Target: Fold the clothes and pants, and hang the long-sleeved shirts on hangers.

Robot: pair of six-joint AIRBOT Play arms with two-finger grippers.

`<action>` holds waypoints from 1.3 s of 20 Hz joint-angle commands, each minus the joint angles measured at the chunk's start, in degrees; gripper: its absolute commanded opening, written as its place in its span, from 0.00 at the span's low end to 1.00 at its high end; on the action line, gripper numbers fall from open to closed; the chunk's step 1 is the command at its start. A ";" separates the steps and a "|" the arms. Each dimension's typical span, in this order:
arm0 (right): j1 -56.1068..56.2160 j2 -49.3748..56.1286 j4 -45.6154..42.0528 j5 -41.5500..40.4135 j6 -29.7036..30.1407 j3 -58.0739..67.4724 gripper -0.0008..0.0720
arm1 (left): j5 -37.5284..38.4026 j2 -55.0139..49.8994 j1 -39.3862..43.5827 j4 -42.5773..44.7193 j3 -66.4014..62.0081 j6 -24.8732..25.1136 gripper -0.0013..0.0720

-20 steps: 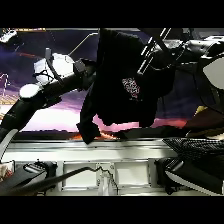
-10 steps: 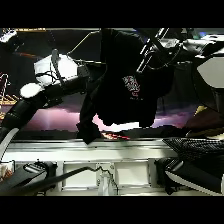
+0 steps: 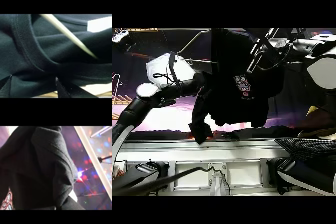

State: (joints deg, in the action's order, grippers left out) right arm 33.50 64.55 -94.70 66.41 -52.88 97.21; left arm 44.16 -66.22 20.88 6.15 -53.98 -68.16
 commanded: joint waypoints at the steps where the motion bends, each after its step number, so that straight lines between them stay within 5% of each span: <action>1: 1.55 -0.22 0.11 -0.26 0.04 0.04 0.04 | -0.17 -2.56 -0.07 1.14 -0.02 -0.72 0.66; 3: 1.53 -0.28 -0.17 -0.15 0.02 0.04 0.04 | -0.17 -2.97 -0.26 1.14 -0.02 -0.85 0.63; 5: 1.49 -0.26 -0.66 -0.11 0.02 0.04 0.04 | 0.04 -2.95 -0.81 1.09 -0.02 -0.85 0.46; 7: 1.49 -0.26 -1.09 -0.04 0.02 0.04 0.04 | 1.44 -2.95 -2.16 1.14 -0.02 -0.85 0.45; 11: 1.49 -0.24 -2.25 -0.02 0.04 0.04 0.04 | 6.21 -0.79 -5.90 0.46 -0.02 -0.83 0.52; 26: 1.51 -0.26 -1.84 0.31 0.04 0.04 0.04 | 1.95 -0.02 -10.99 -9.16 -0.02 -0.83 0.59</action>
State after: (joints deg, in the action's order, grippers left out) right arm 34.94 64.34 -96.68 66.63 -52.86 97.21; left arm 46.89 -65.12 10.13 0.67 -53.98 -69.01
